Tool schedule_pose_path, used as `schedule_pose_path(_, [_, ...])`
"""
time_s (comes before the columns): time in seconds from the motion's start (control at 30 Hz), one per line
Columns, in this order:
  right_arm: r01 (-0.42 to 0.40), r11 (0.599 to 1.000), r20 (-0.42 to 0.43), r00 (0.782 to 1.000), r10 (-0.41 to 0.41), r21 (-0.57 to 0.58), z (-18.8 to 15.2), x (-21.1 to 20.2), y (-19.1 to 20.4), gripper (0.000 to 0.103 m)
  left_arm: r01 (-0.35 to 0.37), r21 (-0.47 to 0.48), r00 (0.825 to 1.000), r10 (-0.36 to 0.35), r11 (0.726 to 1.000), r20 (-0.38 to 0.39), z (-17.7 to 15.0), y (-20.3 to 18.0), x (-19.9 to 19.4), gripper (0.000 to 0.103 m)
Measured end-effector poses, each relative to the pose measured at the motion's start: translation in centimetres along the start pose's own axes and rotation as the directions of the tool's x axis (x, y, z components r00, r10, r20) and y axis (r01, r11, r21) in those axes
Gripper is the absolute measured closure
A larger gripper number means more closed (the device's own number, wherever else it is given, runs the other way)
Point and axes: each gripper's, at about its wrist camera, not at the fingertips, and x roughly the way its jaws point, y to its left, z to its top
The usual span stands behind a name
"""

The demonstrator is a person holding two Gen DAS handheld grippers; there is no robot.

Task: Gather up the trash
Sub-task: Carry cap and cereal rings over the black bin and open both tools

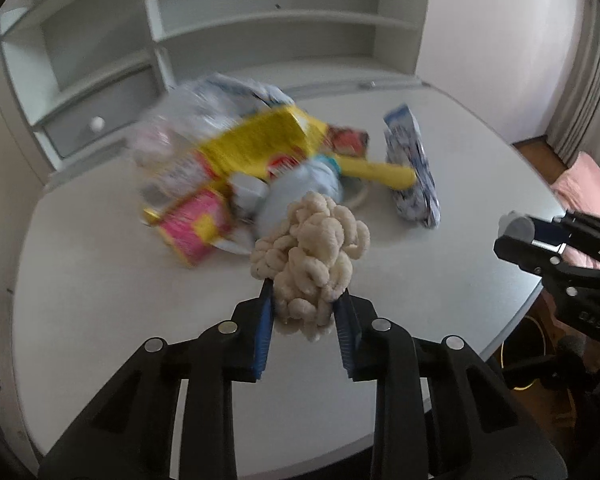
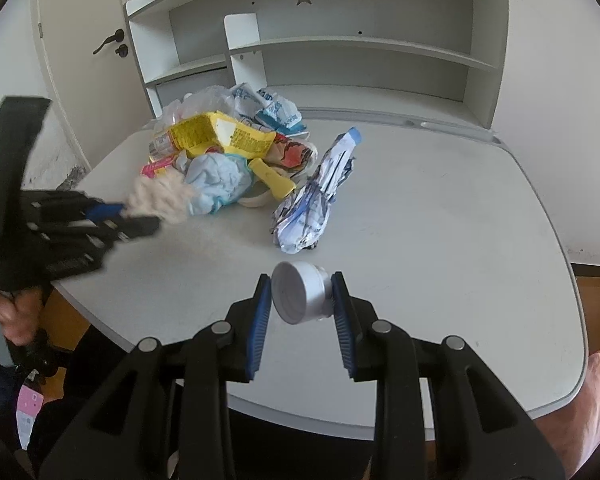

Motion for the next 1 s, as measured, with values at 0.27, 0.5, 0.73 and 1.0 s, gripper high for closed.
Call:
schedule_pose_path(0.27, [0.045, 0.995, 0.052, 0.997, -0.049, 0.085, -0.9, -3.9, -3.9, 0.073, 0.011, 0.028, 0.999, -0.012, 1.0, 0.039, 1.6, -1.4, -2.4, 0.076])
schedule_pose_path(0.5, [0.176, 0.949, 0.054, 0.979, -0.196, 0.261, -6.4, -9.6, -12.6, 0.072, 0.149, 0.154, 0.987, -0.157, 0.977, 0.04, 3.8, -12.5, -1.1, 0.076])
schedule_pose_path(0.73, [0.372, 0.813, -0.051, 0.919, -0.392, 0.449, -17.2, -17.0, -23.1, 0.072, 0.357, 0.365, 0.93, -0.363, 0.86, -0.055, 2.2, -31.2, 0.6, 0.076])
schedule_pose_path(1.0, [0.491, 0.617, -0.254, 0.864, -0.434, 0.615, -33.0, -21.1, -31.0, 0.072, 0.522, 0.534, 0.853, -0.421, 0.665, -0.309, -5.8, -51.6, 4.3, 0.076])
